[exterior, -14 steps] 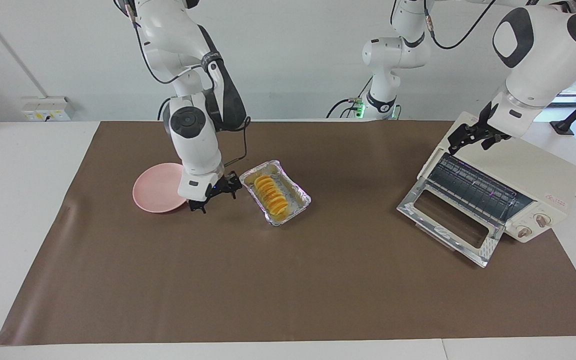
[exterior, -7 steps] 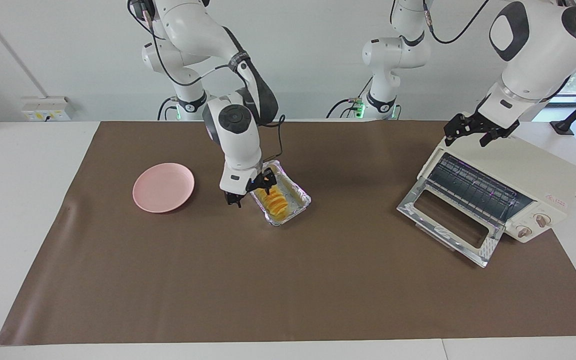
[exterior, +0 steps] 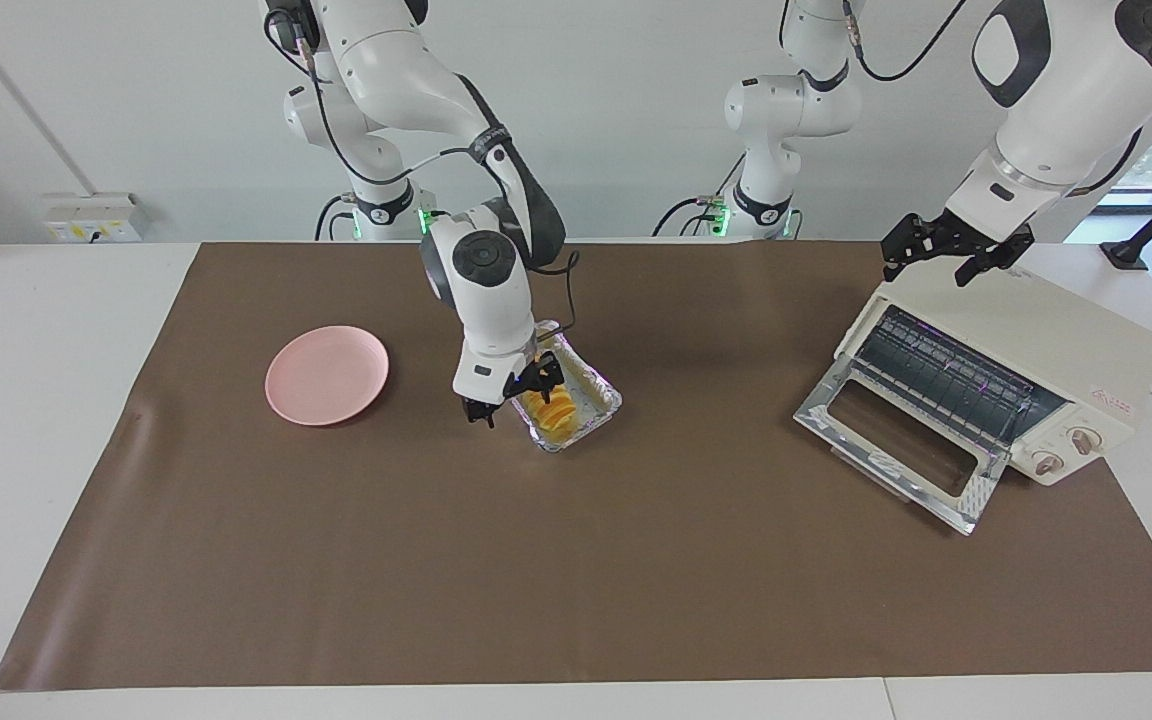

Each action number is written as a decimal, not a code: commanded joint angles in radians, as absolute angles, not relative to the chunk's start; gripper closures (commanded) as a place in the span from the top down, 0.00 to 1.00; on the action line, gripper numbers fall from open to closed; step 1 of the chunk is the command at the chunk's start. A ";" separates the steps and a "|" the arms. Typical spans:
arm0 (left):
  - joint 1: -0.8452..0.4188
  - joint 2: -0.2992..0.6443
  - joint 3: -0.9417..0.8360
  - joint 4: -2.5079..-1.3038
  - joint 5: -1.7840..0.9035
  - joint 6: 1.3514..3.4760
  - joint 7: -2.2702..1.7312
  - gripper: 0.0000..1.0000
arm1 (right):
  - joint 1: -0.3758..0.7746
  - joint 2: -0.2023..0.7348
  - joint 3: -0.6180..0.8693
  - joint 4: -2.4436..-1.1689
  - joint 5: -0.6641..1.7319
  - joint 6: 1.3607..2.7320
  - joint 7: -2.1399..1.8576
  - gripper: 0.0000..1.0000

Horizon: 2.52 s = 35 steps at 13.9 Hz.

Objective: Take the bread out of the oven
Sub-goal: 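Grasp the foil tray edge with the right gripper while the left gripper retracts, then slide the foil tray beside the pink plate with the right gripper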

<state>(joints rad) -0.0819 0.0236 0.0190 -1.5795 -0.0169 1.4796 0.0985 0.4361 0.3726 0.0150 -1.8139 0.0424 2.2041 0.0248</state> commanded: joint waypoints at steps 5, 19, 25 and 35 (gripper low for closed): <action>-0.052 -0.006 -0.012 -1.626 -0.009 1.497 0.140 1.00 | 0.423 0.359 0.023 -1.881 0.060 2.276 0.037 0.82; -0.048 -0.020 -0.006 -1.618 -0.009 1.508 0.137 1.00 | 0.414 0.350 0.021 -1.884 0.058 2.284 0.111 0.00; -0.049 -0.020 -0.006 -1.620 -0.009 1.508 0.137 1.00 | 0.160 0.322 0.021 -1.775 0.142 2.183 -0.104 0.00; -0.049 -0.020 -0.006 -1.620 -0.009 1.508 0.137 1.00 | -0.135 0.364 0.020 -1.747 0.198 2.192 -0.256 0.00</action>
<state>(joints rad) -0.0635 0.0063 0.0053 -1.5896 -0.0157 1.4905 0.1222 -0.0985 0.3436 0.0048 -1.7657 0.1763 2.1970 -0.2379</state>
